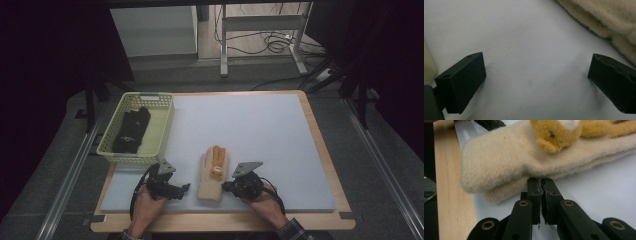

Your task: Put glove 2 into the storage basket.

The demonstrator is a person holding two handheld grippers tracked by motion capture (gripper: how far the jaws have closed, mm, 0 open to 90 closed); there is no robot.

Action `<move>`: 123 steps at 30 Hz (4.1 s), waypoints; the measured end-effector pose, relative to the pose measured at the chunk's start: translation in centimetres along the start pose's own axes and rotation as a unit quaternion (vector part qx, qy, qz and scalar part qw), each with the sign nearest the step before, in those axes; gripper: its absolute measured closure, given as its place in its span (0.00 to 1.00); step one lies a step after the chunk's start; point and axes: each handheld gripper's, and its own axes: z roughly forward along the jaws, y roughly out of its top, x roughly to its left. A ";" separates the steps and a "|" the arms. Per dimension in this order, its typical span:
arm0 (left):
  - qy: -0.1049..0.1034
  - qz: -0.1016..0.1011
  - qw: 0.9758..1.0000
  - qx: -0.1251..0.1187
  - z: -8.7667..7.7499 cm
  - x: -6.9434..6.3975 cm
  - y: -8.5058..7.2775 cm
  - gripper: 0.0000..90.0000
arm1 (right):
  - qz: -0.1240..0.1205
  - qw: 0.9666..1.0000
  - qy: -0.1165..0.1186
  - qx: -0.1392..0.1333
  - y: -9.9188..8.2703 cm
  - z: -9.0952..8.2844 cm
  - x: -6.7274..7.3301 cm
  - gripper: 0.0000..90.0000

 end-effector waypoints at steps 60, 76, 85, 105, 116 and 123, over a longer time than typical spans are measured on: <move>0.034 -0.039 0.999 -0.003 -1.7 2.9 -2.1 0.00 | 0.068 0.985 -0.154 -0.032 -2.4 -7.3 -5.9 0.49; 0.034 -0.040 0.999 -0.004 -1.7 2.9 -2.1 0.00 | 0.108 0.971 -0.214 -0.012 -6.1 -8.2 -8.5 0.27; 0.037 -0.043 0.998 -0.004 -1.9 2.9 -2.1 0.02 | 0.104 0.971 -0.216 -0.014 -6.2 -8.2 -8.5 0.27; -0.050 -0.036 0.998 -0.009 -2.7 -0.9 3.6 0.02 | 0.102 0.969 -0.224 -0.014 -6.2 -8.1 -8.4 0.24; -0.046 -0.004 0.998 0.038 1.0 -3.9 7.1 0.00 | 0.102 0.969 -0.224 -0.014 -6.2 -8.1 -8.4 0.24; -0.021 0.010 0.997 0.076 3.4 -5.0 7.3 0.00 | 0.102 0.969 -0.224 -0.014 -6.2 -8.1 -8.4 0.24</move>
